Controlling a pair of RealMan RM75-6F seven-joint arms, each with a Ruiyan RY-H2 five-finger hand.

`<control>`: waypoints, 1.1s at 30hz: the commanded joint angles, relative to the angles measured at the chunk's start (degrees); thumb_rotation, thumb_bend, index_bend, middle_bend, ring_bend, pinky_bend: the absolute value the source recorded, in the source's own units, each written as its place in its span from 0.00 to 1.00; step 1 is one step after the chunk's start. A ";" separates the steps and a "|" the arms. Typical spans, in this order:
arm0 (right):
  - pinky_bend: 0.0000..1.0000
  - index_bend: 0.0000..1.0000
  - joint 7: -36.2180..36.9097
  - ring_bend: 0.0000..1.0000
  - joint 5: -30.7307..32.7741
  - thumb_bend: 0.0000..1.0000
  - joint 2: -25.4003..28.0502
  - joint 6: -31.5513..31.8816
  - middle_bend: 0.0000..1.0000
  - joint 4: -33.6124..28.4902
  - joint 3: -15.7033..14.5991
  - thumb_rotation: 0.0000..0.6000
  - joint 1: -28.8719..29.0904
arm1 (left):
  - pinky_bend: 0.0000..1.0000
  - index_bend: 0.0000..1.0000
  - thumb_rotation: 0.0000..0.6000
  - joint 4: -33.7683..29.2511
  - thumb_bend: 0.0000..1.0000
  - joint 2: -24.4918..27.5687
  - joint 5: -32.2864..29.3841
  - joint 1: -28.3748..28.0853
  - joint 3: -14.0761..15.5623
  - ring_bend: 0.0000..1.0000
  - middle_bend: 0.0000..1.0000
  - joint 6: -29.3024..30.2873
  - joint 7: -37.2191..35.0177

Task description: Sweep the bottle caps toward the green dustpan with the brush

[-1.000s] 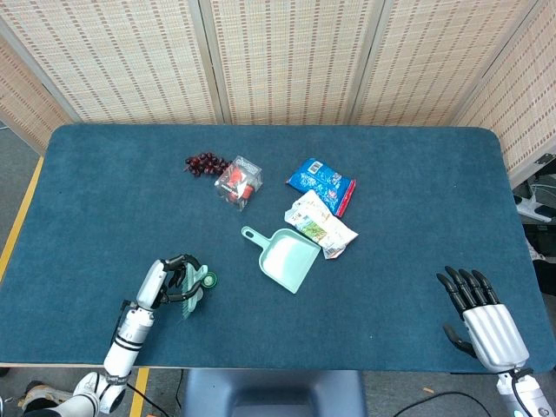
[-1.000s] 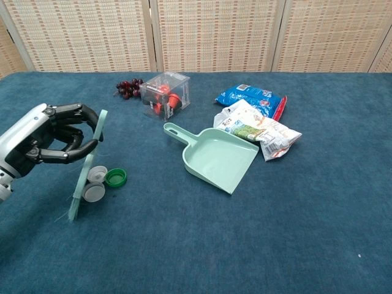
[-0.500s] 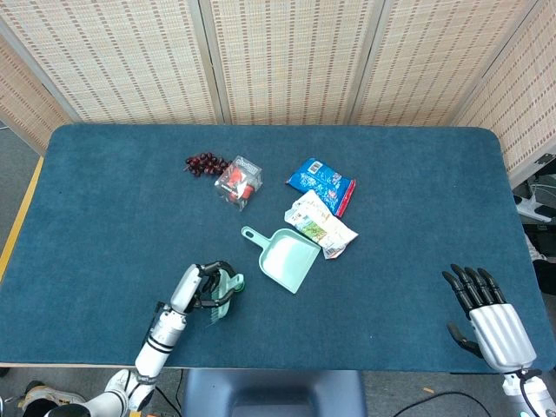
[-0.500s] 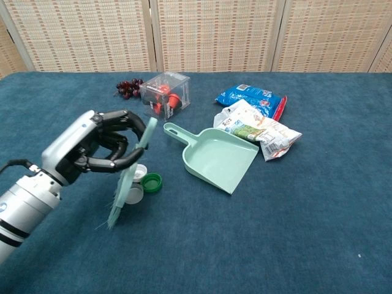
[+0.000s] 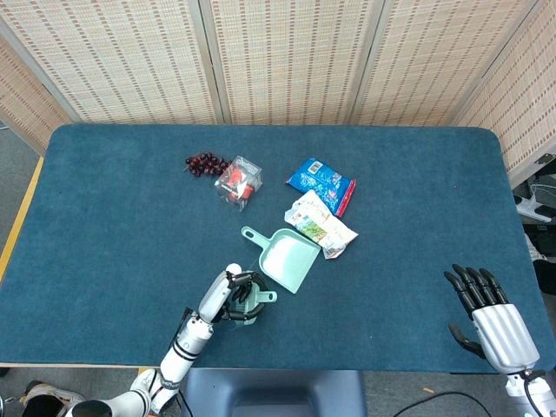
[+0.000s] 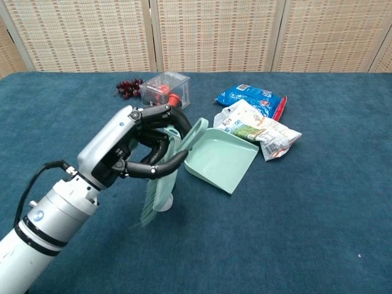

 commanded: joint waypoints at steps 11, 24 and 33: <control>0.00 0.00 -1.78 0.00 -0.41 0.28 -0.67 -1.01 0.00 -0.34 -0.45 1.00 0.10 | 0.92 0.75 1.00 2.25 0.63 17.07 0.45 4.64 3.29 0.83 0.85 0.14 13.75; 0.00 0.00 -2.57 0.00 -0.43 0.28 -1.03 -1.43 0.00 -0.45 -0.58 1.00 0.12 | 0.91 0.01 1.00 9.96 0.41 19.38 1.48 6.36 9.16 0.76 0.05 -13.81 13.78; 0.00 0.00 -1.93 0.00 -1.04 0.28 -1.10 -0.47 0.00 -0.06 -0.54 1.00 -0.13 | 0.88 0.00 1.00 5.40 0.31 21.71 2.27 5.93 9.06 0.68 0.00 -8.06 12.11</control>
